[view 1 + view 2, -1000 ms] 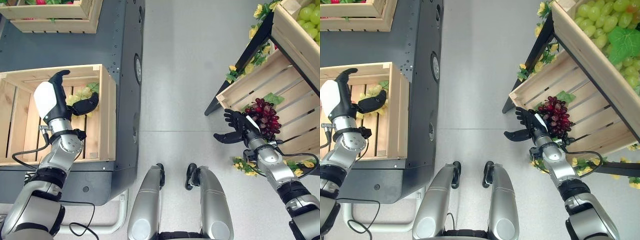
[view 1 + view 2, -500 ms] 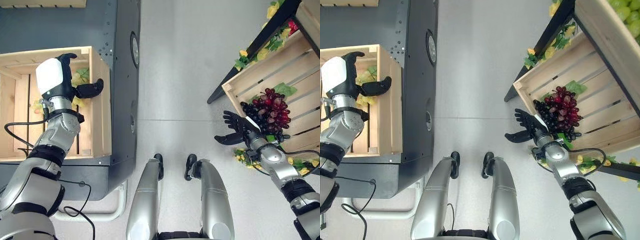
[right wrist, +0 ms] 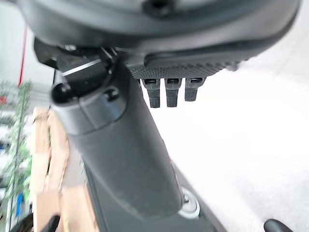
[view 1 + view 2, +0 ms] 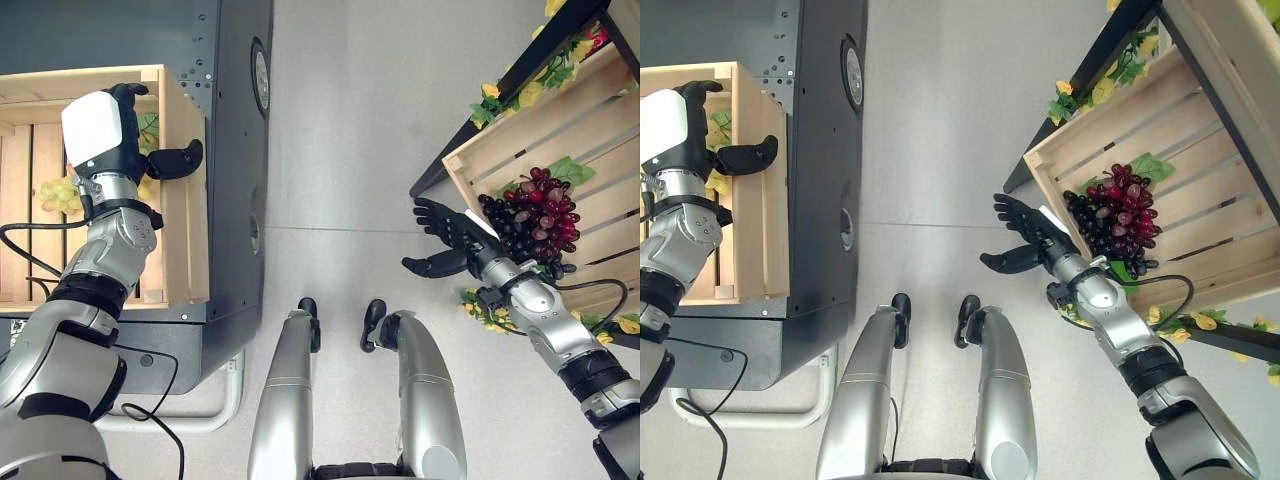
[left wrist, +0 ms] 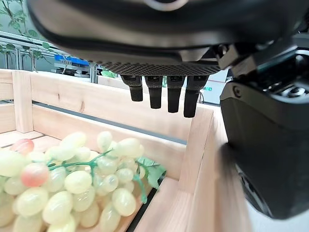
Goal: Pick up the fruits from the basket on one side to the basket on the other side
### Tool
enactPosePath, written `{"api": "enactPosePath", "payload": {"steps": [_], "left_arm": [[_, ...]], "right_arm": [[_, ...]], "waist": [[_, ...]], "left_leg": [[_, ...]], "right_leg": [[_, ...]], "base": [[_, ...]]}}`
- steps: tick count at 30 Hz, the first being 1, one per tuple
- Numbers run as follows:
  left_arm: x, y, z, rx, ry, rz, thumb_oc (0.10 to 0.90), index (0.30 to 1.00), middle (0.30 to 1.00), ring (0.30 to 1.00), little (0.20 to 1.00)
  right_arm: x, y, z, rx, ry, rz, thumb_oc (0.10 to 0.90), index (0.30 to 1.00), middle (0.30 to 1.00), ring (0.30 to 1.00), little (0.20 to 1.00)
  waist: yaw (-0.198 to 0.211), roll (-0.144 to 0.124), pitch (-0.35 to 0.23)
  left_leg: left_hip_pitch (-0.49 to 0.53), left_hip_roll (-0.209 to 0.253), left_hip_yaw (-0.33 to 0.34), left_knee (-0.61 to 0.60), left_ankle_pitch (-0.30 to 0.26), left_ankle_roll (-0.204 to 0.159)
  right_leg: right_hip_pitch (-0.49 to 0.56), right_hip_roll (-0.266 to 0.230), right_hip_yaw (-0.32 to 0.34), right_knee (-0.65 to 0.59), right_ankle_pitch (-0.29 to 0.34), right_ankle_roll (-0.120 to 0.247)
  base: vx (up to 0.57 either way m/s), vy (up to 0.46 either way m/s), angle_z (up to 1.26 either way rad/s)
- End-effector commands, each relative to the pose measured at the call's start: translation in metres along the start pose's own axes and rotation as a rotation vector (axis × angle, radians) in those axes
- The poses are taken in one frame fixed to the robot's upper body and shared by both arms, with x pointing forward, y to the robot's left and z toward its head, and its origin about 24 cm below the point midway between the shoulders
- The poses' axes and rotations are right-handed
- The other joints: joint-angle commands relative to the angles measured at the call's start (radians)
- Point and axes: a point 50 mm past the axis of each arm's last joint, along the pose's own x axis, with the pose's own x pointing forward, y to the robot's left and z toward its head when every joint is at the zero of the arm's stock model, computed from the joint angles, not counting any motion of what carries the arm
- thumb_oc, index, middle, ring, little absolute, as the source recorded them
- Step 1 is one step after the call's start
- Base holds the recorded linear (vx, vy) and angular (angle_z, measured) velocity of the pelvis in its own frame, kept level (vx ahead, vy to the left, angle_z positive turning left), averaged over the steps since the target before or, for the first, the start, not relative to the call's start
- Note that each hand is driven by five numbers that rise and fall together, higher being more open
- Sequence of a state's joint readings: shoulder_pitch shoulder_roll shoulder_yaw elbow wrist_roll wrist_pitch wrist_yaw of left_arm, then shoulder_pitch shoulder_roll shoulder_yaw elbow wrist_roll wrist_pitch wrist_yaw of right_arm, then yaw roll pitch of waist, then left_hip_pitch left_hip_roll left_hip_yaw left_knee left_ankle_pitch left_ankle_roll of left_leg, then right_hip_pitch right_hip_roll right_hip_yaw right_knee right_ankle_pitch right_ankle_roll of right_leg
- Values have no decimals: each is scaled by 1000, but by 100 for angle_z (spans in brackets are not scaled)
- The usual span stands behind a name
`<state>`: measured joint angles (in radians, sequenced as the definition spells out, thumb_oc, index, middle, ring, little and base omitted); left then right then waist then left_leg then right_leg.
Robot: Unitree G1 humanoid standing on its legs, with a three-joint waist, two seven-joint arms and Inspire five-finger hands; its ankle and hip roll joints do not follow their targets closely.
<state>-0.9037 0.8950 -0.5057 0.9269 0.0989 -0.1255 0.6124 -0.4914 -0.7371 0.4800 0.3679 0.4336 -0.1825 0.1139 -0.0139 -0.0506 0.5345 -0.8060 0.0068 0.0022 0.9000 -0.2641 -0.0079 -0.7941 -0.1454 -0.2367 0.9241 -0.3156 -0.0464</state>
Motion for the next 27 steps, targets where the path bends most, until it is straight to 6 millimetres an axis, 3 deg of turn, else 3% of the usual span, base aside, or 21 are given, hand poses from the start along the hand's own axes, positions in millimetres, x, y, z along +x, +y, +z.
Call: {"api": "enactPosePath", "payload": {"steps": [1,3,9,14,22,27], "left_arm": [[12,72,-17,-208,-9,390,800,900,900,900,900],[4,72,-10,-358,-73,455,800,900,900,900,900],[-11,75,-20,-459,-57,551,800,900,900,900,900],[-11,79,-33,-346,-24,532,800,900,900,900,900],[-9,83,-34,-313,-29,515,800,900,900,900,900],[-6,72,-34,-106,-69,331,800,900,900,900,900]], "right_arm": [[-4,-6,23,-17,-161,-51,800,900,900,900,900],[-9,-2,15,-1,-139,-74,800,900,900,900,900],[-13,1,6,22,-106,-86,800,900,900,900,900],[-11,4,4,45,-83,-82,800,900,900,900,900],[-11,7,1,47,-78,-74,800,900,900,900,900],[-9,3,4,45,-80,-80,800,900,900,900,900]], "waist": [[34,-17,-14],[47,-20,-14],[63,-22,-14],[66,-21,-14],[74,-21,-14],[79,-20,-14]], "left_leg": [[123,-16,100,-135,22,63],[139,-20,92,-149,24,63],[157,-27,78,-154,19,65],[162,-28,72,-145,15,65],[160,-31,66,-142,14,69],[156,-29,63,-137,13,70]], "right_leg": [[118,23,33,-76,45,4],[136,22,25,-80,41,1],[157,22,16,-80,33,-3],[167,24,16,-74,22,-13],[173,23,9,-76,21,-14],[173,21,4,-76,21,-14]], "base": [[18,-66,4],[27,-77,8],[18,-30,6],[13,-9,5],[0,-4,4],[0,0,0]]}}
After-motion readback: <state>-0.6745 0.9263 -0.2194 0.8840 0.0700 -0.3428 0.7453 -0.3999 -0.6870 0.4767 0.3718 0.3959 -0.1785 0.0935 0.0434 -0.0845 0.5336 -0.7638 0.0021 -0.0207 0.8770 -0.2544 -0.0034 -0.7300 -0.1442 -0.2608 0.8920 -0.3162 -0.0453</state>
